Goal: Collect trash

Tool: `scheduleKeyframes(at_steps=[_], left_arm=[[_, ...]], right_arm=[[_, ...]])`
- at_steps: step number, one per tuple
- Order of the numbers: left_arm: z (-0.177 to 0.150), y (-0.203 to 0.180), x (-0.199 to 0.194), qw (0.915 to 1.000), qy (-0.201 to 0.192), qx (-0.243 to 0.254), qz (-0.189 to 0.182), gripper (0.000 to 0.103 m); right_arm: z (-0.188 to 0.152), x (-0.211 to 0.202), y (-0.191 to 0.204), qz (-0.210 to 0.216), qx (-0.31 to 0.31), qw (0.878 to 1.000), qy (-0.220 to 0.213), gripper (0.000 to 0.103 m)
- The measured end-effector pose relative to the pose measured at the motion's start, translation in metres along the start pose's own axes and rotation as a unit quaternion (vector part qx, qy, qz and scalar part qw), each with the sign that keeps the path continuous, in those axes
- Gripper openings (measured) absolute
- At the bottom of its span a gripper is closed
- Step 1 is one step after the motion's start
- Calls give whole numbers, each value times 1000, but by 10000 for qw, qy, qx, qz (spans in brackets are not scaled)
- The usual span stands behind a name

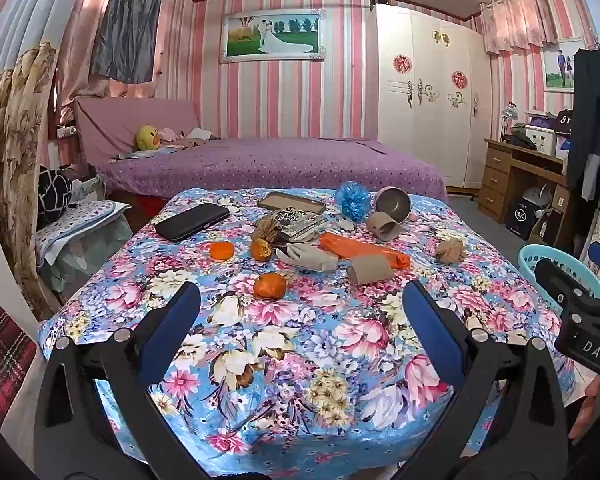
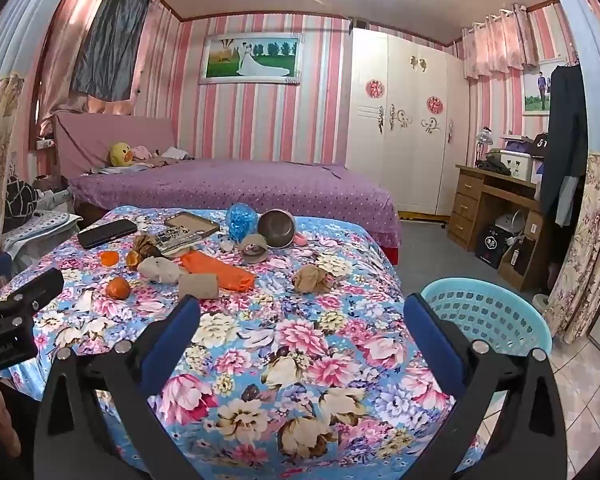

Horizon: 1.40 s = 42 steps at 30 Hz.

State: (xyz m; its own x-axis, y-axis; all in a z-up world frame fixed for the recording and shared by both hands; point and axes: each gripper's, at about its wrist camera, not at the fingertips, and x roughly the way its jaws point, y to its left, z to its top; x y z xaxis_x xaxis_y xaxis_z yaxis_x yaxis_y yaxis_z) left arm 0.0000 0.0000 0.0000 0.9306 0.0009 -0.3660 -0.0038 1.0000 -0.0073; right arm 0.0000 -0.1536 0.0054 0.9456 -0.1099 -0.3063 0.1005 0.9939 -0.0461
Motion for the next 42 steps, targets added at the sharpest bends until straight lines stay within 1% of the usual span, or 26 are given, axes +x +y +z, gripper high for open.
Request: scheduleKeyframes(at_steps=[9, 11, 15, 18, 23, 42], left_arm=[[0, 0, 0, 10000, 13, -29, -28, 98], [0, 0, 0, 10000, 17, -29, -39, 98], [-5, 1, 0, 10000, 20, -24, -37, 98], [1, 2, 3, 10000, 34, -30, -31, 98], [2, 3, 2, 10000, 28, -43, -32, 98], [2, 3, 3, 10000, 24, -88, -33, 98]], right_arm=[[1, -3, -2, -3, 55, 10000, -61, 99], [-1, -12, 5, -46, -18, 9999, -134, 99], [-1, -17, 3, -50, -11, 9999, -125, 99], [1, -10, 3, -75, -17, 9999, -110, 99], [2, -11, -1, -86, 13, 9999, -100, 99], [3, -9, 2, -120, -43, 9999, -100, 99]])
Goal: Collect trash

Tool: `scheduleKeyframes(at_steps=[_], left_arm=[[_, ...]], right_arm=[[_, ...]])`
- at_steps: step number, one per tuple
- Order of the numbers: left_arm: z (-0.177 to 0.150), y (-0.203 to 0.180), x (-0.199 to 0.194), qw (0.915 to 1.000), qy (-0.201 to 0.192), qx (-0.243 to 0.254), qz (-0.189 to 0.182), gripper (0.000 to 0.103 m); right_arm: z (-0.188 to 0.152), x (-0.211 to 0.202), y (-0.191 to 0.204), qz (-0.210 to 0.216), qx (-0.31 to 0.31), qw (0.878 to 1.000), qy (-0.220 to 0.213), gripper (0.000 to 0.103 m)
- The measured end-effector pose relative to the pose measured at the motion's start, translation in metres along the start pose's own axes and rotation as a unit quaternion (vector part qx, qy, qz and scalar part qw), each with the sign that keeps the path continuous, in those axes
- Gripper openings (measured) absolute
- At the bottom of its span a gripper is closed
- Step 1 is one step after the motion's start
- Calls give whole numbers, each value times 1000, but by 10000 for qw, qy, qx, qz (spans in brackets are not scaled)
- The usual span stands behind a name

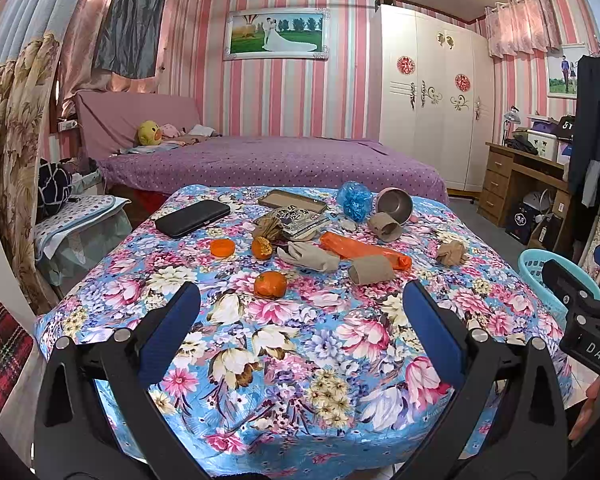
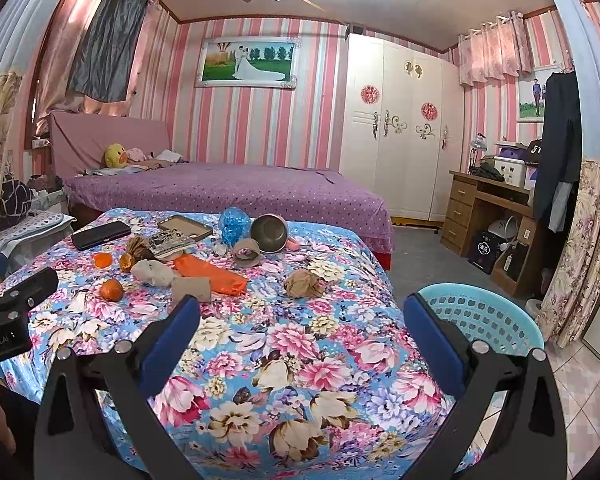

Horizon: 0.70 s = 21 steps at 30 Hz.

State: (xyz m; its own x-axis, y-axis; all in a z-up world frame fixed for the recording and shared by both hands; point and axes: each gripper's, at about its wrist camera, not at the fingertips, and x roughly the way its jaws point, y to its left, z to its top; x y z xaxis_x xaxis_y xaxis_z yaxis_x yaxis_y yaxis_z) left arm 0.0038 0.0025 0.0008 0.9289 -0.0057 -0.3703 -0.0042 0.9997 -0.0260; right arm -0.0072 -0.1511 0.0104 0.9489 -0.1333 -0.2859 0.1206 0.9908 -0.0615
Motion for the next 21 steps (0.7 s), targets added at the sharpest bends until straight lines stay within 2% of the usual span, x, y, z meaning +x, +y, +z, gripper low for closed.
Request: scheduleKeyframes(at_steps=[21], left_arm=[[-3, 1, 0, 10000, -1, -19, 2, 98]], right_arm=[[-3, 2, -3, -33, -3, 10000, 31, 99]])
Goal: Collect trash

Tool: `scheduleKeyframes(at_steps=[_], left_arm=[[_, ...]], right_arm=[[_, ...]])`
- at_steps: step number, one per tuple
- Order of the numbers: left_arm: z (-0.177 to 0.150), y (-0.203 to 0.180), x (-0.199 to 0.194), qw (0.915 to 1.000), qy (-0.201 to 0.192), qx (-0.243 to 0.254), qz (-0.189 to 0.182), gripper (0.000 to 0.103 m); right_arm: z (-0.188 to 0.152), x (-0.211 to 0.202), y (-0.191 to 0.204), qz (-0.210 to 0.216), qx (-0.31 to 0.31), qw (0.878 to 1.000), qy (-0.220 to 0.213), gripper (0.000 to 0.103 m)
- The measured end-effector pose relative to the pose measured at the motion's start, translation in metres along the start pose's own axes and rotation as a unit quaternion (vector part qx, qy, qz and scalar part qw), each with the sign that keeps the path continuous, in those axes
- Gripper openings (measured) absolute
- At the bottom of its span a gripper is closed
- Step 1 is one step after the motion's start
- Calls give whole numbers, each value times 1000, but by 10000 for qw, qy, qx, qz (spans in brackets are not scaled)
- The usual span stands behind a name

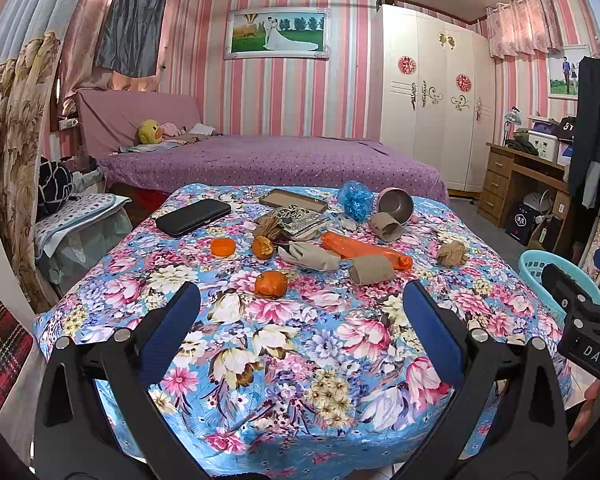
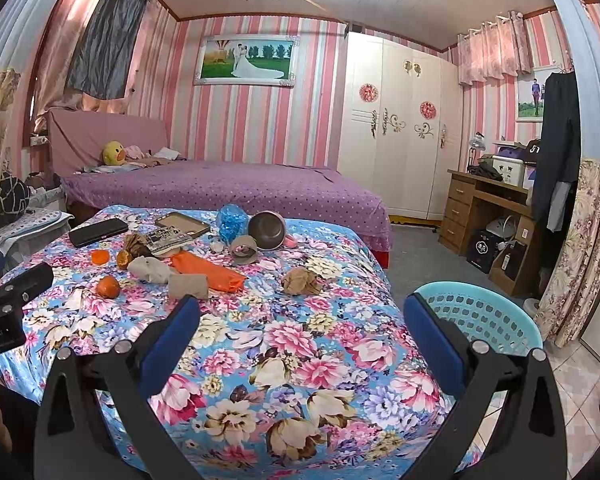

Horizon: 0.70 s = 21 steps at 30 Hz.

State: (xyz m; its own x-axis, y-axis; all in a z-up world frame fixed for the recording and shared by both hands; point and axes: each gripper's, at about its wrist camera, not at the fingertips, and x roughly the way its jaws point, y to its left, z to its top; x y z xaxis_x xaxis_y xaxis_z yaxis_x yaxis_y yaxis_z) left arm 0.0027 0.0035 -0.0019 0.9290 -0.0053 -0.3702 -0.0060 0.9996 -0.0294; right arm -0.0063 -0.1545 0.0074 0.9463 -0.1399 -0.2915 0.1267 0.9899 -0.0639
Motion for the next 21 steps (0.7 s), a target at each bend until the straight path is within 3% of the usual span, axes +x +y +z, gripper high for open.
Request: scheduleKeyframes(at_steps=[21], left_arm=[[0, 0, 0, 10000, 0, -12, -3, 98]], right_arm=[[-1, 0, -2, -24, 14, 10000, -11, 99]])
